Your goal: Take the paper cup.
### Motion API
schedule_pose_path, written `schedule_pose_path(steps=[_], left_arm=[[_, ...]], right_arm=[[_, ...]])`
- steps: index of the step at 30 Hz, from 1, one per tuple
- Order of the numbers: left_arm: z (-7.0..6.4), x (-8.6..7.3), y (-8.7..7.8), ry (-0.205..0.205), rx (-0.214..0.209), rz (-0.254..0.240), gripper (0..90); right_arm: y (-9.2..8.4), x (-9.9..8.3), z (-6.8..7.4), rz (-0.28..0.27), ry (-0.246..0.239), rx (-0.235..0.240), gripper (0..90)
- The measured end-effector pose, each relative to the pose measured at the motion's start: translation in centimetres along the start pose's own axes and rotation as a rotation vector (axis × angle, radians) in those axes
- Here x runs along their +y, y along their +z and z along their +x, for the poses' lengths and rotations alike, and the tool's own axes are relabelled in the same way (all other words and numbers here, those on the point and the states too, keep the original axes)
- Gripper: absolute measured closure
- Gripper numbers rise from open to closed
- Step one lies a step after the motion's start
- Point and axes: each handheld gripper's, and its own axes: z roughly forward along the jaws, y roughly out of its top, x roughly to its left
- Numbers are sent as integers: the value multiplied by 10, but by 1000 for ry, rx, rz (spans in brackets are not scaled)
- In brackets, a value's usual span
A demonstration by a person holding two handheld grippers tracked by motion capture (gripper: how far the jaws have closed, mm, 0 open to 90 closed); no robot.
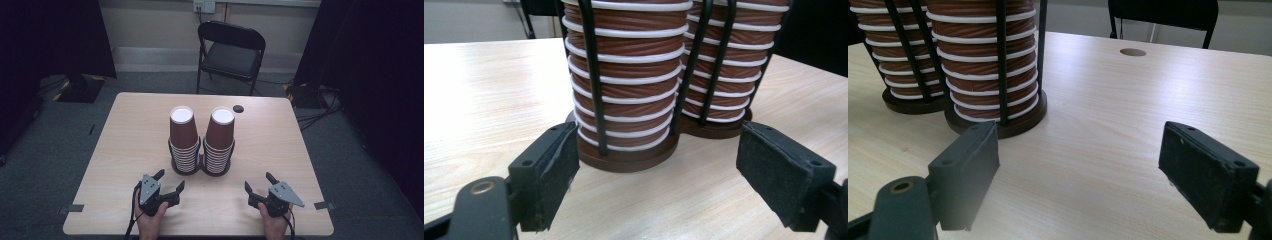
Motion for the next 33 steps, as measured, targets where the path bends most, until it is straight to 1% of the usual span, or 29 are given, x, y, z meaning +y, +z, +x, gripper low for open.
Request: schedule_pose_path(steps=[1,4,6,7,11,13,14,15,17,19,20,23,24,26,27,28,30,32,33], left_arm=[[1,0,0,3,-8,-1,171],[1,0,-1,-10,-10,2,166],[-1,2,-2,9,-13,10,166],[-2,2,-3,3,-20,7,165],[-7,4,-5,24,-25,2,166],[-10,7,-7,27,-33,-5,172],[-12,9,-8,28,-24,-26,174],[-12,11,-8,36,-32,-31,176],[-14,13,-8,45,-35,-32,189],[-15,14,-8,42,-37,-35,190],[-17,17,-11,41,-49,-40,192],[-18,19,-12,42,-51,-44,204],[-18,22,-12,35,-81,-40,206],[-18,25,-12,41,-89,-35,211],[-18,26,-12,35,-99,-34,212],[-19,27,-12,42,-109,-37,212],[-21,30,-12,69,-108,-38,227],[-24,32,-11,97,-127,-42,235],[-24,32,-11,97,-127,-42,235]], right_arm=[[0,0,0,-4,1,1,157],[-1,0,0,-7,-1,-3,159],[-1,0,1,-9,-7,-5,161],[-1,0,1,-9,-8,-4,166],[-1,-1,2,-14,-11,-4,167],[-2,-1,2,-20,-12,-6,167],[-2,-1,2,-22,-16,-7,167],[-2,-1,2,-23,-18,-6,166],[-3,-1,3,-28,-20,-13,166],[-3,-1,3,-29,-21,-12,166],[-3,-1,2,-30,-16,-15,167],[-3,-1,2,-28,-13,-11,167],[-3,-1,2,-28,-13,-8,167],[-3,-1,2,-30,-13,-6,167],[-3,-1,2,-29,-14,-6,167],[-3,-1,2,-29,-14,-4,167],[-3,-1,2,-29,-15,-3,167],[-3,-1,2,-30,-16,-5,167],[-3,-1,2,-30,-16,-5,167]])
